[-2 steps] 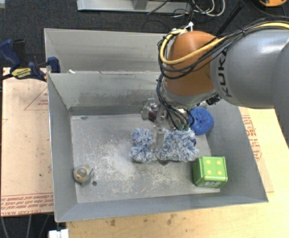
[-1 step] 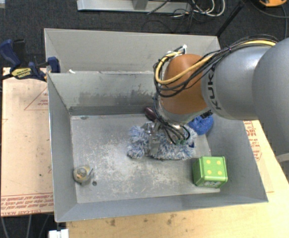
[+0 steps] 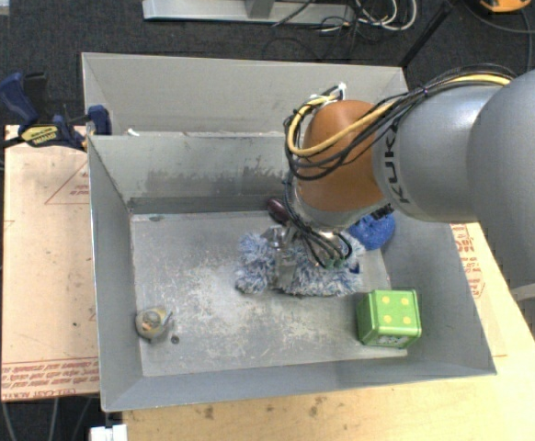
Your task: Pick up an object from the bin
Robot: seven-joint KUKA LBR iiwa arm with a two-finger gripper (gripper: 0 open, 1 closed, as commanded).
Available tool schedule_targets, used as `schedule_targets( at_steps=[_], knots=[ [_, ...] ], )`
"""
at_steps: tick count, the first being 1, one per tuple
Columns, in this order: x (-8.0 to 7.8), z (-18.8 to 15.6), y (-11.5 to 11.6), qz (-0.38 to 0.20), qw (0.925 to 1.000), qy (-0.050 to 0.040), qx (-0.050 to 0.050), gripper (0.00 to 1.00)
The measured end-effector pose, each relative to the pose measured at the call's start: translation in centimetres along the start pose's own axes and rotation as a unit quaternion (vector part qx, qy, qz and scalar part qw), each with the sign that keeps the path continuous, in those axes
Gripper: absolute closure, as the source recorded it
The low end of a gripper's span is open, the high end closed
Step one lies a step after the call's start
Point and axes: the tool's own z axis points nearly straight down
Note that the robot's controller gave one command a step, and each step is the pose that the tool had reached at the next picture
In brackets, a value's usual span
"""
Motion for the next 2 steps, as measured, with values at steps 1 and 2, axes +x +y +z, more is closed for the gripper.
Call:
schedule_targets(
  at_steps=[1,2],
  knots=[
    [-0.55,-9.61,-1.84,0.004,1.0,-0.0014,0.0,1.0],
    [-0.54,-9.61,-1.84,0.004,1.0,-0.0014,0.0,1.0]
  ],
)
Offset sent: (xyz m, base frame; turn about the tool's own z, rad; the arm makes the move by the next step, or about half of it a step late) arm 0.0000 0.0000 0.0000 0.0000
